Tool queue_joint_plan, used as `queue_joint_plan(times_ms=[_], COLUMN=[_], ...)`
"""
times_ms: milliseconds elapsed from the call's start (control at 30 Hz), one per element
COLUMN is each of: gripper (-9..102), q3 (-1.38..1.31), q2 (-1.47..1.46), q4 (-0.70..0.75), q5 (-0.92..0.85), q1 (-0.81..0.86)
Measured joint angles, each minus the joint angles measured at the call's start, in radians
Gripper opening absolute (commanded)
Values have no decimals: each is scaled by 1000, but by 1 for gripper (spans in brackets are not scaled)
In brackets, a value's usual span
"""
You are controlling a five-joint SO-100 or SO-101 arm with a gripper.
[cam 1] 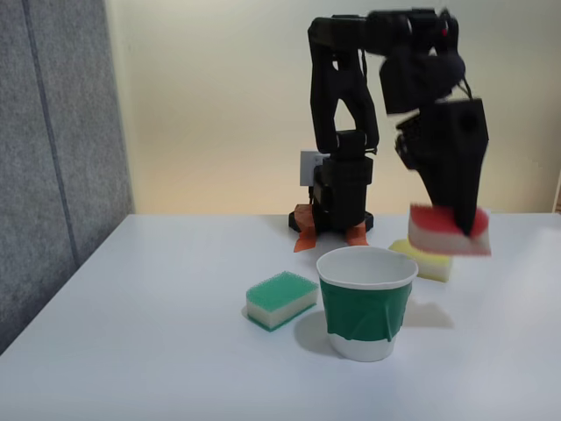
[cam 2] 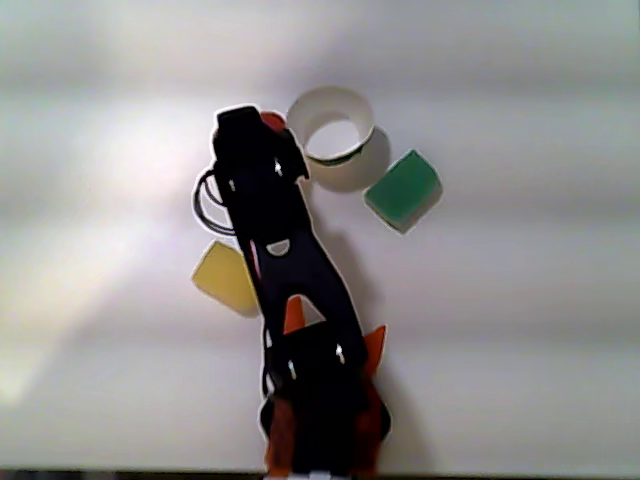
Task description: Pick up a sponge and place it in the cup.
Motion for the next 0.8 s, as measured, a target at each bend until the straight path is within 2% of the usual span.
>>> queue_joint_plan(times_ms=[200, 367, 667, 800], gripper=[0, 0, 0, 0], q3=[-112, -187, -195, -161], q2=[38, 38, 32, 32], q4=[72, 72, -37, -140], q5=[-106, -222, -480, -598], q1=[77, 156, 291, 353])
